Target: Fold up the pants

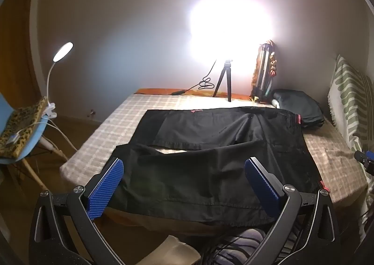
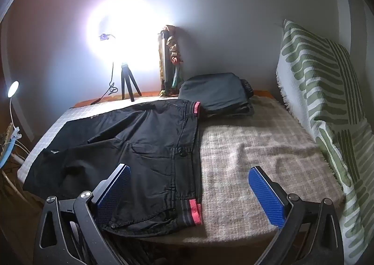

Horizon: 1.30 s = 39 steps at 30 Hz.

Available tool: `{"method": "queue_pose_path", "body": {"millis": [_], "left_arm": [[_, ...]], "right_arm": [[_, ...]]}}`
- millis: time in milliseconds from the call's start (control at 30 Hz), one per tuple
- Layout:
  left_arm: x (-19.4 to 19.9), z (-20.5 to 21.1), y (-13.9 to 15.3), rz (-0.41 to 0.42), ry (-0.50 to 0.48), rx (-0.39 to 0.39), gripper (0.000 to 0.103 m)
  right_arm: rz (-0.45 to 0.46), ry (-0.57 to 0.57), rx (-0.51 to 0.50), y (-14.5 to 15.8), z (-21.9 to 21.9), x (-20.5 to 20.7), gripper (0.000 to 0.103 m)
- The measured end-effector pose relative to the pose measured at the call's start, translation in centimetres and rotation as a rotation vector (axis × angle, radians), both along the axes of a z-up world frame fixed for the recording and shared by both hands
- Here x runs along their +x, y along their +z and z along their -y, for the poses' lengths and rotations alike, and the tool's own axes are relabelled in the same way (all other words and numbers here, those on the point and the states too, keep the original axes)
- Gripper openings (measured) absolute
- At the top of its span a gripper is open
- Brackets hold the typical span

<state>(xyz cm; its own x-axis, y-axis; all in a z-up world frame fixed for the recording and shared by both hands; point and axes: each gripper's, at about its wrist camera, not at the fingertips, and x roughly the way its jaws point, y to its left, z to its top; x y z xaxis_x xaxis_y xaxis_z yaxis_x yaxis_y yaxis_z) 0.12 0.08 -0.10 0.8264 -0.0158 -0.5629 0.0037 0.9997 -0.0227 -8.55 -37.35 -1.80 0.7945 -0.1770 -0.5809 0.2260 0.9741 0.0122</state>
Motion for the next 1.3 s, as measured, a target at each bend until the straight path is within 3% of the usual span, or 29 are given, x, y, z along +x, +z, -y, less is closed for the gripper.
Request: {"method": "queue_pose_path", "body": {"millis": [1300], "left_arm": [[0.16,-0.26,0.42,0.01,0.018,-0.014,0.103]], "right_arm": [[-0.012,0.006,0.01,-0.2,0.03,0.43,0.102]]}}
